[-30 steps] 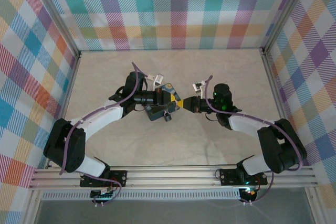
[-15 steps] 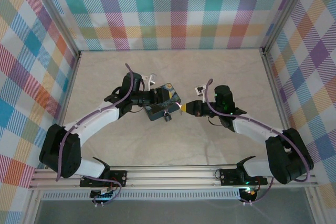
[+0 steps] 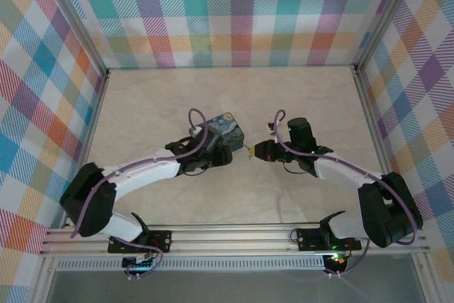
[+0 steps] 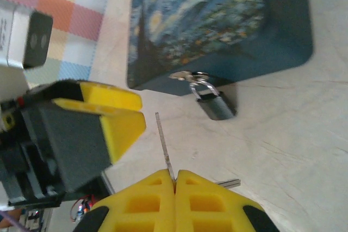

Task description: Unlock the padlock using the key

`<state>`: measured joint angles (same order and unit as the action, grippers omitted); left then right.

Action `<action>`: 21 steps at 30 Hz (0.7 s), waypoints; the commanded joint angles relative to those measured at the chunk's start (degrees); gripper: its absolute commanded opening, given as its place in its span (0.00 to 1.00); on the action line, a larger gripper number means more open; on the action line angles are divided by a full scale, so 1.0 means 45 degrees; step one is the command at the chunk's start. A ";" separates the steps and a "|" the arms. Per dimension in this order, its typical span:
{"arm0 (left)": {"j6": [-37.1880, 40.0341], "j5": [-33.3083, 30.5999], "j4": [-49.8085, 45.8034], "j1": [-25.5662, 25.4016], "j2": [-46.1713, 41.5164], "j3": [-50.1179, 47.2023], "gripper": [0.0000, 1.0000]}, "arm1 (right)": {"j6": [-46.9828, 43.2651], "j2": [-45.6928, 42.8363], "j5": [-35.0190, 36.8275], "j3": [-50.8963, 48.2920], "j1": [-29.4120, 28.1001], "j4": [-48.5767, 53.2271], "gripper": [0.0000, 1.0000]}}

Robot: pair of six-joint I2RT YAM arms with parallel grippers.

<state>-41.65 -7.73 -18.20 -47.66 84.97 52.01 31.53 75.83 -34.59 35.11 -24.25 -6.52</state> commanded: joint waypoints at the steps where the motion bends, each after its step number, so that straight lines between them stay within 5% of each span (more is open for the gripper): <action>1: -0.0742 -0.2901 -0.0916 -0.1054 0.1005 0.0801 0.67 | -0.0658 -0.0319 0.0791 0.0110 0.0183 0.1089 0.00; 9: -0.2946 -0.5178 -0.1545 -0.2191 0.3453 0.2612 0.72 | -0.0507 -0.0865 0.3093 -0.0576 0.0831 0.1808 0.00; 21: -0.6158 -0.6586 -0.3294 -0.2149 0.5918 0.4452 0.66 | -0.0814 -0.1202 0.3023 -0.0731 0.1181 0.2049 0.00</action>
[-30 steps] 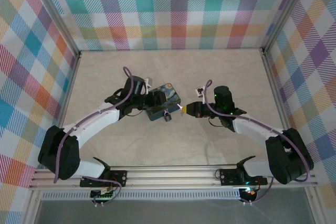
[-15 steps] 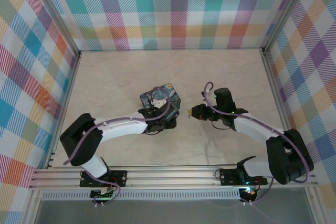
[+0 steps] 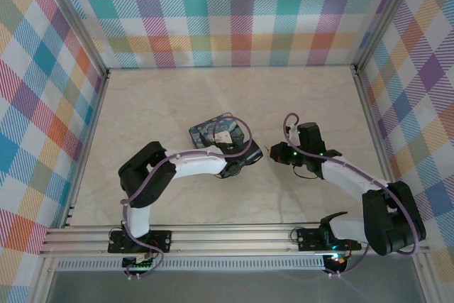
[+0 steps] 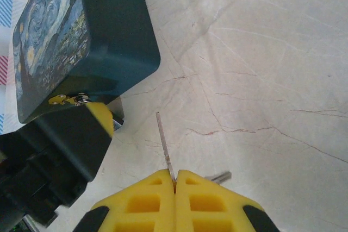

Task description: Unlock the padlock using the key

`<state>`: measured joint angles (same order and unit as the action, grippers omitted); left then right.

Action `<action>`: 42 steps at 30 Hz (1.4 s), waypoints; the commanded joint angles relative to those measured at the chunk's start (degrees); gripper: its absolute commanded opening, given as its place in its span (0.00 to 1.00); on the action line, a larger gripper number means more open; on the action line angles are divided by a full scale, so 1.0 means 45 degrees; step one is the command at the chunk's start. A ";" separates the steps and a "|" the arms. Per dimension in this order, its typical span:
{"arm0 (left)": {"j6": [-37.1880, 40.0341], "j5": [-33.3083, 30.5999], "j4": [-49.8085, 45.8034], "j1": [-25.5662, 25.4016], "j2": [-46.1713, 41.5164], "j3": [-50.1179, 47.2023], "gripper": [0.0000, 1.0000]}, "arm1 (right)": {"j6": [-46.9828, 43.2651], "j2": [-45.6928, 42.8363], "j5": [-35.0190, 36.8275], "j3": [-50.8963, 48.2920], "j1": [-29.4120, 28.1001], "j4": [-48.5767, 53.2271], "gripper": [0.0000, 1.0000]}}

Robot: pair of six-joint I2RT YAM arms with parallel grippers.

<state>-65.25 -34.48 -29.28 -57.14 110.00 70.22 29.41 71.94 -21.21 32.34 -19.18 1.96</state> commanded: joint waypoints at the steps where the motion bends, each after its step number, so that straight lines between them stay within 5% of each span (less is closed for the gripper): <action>1: -0.0950 -0.0620 -0.0754 0.0002 0.0469 0.0430 0.64 | -0.0347 -0.0376 0.0027 -0.0145 0.0063 0.0152 0.00; 15: -0.1123 -0.0261 -0.0197 0.0485 0.0626 0.0244 0.30 | -0.0780 -0.0323 -0.1442 -0.0123 0.0048 0.0050 0.01; 27: 0.1508 0.5107 0.1312 0.3092 -0.4083 -0.1520 0.17 | -0.0511 -0.0435 -0.2869 0.0043 -0.1532 -0.0505 0.02; 35: 0.0336 0.9288 0.2334 0.4908 -0.5609 -0.2446 0.17 | 0.0180 -0.0387 -0.2093 0.0966 -0.3393 -0.1885 0.01; 42: -0.0188 1.0678 0.2485 0.5262 -0.6406 -0.2620 0.17 | -0.1056 0.0305 -0.2152 0.1937 -0.3863 -0.1581 0.01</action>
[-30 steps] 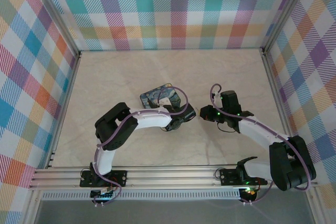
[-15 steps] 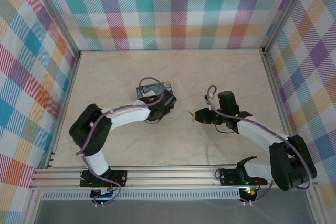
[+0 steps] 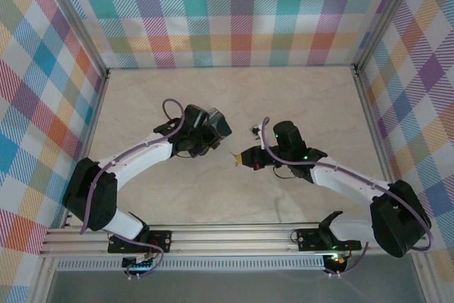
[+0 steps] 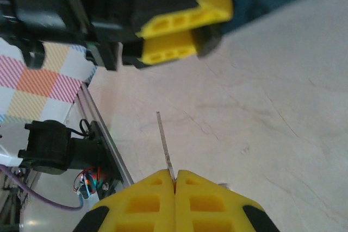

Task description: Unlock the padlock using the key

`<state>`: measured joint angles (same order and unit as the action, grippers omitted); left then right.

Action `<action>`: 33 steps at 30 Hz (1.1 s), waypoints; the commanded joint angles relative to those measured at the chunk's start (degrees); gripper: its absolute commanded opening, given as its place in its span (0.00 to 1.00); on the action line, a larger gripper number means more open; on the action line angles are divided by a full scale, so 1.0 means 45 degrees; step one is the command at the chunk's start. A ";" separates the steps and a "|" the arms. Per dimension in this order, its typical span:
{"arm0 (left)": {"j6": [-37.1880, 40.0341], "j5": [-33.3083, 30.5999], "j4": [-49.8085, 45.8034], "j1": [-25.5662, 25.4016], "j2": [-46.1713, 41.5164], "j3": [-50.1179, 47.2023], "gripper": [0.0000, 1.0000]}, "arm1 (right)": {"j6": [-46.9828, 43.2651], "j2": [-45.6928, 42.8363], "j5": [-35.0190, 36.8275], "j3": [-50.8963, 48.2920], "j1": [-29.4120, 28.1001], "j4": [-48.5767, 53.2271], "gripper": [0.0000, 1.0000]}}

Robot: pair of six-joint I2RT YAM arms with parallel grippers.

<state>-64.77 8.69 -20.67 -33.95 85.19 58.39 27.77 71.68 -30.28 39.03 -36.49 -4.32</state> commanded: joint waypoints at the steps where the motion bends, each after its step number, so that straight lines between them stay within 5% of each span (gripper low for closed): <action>1: -0.0386 0.1132 0.0584 0.0152 -0.1072 -0.0116 0.17 | -0.0755 0.0484 -0.0360 0.0544 -0.0033 -0.0239 0.01; 33: -0.1802 0.2108 0.2109 0.1530 -0.3733 -0.2662 0.16 | -0.0351 0.3221 -0.0426 0.2157 -0.1246 -0.1950 0.00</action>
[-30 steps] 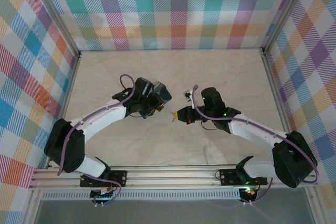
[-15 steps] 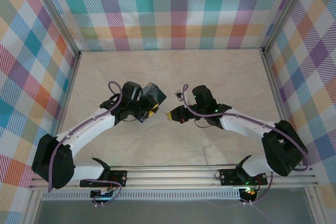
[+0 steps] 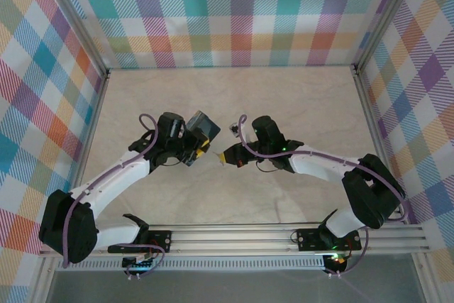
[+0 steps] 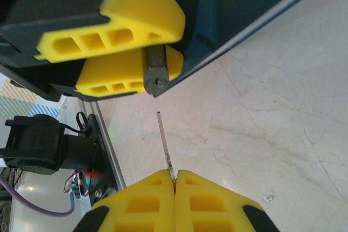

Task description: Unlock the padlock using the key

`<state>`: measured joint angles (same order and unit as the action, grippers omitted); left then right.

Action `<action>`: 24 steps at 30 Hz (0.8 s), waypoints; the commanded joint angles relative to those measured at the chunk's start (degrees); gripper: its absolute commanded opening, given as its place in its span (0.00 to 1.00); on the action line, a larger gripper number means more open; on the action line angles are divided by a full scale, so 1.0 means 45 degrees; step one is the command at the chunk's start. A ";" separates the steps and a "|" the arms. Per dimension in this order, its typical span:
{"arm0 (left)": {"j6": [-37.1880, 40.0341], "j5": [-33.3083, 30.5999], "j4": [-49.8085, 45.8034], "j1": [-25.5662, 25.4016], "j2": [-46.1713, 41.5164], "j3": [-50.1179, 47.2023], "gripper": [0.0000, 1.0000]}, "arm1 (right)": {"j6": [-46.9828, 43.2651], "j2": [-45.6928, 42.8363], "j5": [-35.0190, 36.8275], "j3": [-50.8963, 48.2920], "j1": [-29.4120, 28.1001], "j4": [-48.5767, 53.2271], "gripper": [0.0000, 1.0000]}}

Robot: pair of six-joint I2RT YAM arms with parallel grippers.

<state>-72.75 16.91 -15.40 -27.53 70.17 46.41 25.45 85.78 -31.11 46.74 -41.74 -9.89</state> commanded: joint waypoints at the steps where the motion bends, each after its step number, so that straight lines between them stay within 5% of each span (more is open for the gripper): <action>1: -0.0015 0.0301 0.0969 0.0119 -0.0389 0.0002 0.16 | 0.0201 0.0116 -0.0220 0.0453 -0.0093 -0.0752 0.00; 24: 0.0259 0.0364 0.0595 0.0297 -0.0829 0.0013 0.16 | -0.0046 0.0508 0.0389 0.1172 -0.0354 -0.0018 0.00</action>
<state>-72.66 18.39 -13.56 -26.83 68.69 46.15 26.37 87.68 -30.28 50.02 -43.22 -10.90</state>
